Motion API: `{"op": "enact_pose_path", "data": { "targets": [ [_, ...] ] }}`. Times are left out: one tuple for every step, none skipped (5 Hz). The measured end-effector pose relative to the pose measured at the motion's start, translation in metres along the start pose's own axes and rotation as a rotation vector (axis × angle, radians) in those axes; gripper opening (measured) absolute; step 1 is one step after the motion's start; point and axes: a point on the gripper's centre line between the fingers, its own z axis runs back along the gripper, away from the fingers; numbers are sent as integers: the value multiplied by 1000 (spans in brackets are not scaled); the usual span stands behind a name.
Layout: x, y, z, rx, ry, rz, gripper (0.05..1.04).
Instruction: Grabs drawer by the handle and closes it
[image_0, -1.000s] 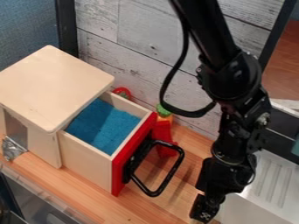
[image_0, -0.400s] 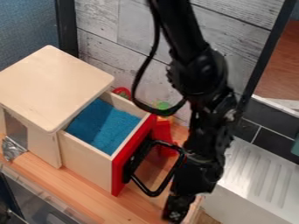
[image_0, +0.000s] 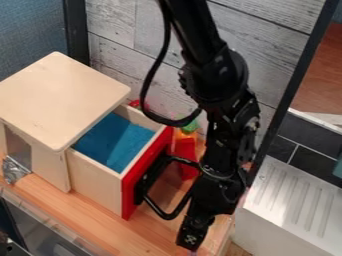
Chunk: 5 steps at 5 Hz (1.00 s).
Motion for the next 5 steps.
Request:
{"op": "enact_pose_path", "data": {
  "targets": [
    [-12, 1, 9, -7, 13, 25, 998],
    [-24, 1, 9, -13, 61, 58, 998],
    [-35, 2, 7, -30, 101, 80, 998],
    [-45, 7, 4, -40, 162, 112, 998],
    [-58, 12, 5, -40, 173, 162, 998]
  ]
}}
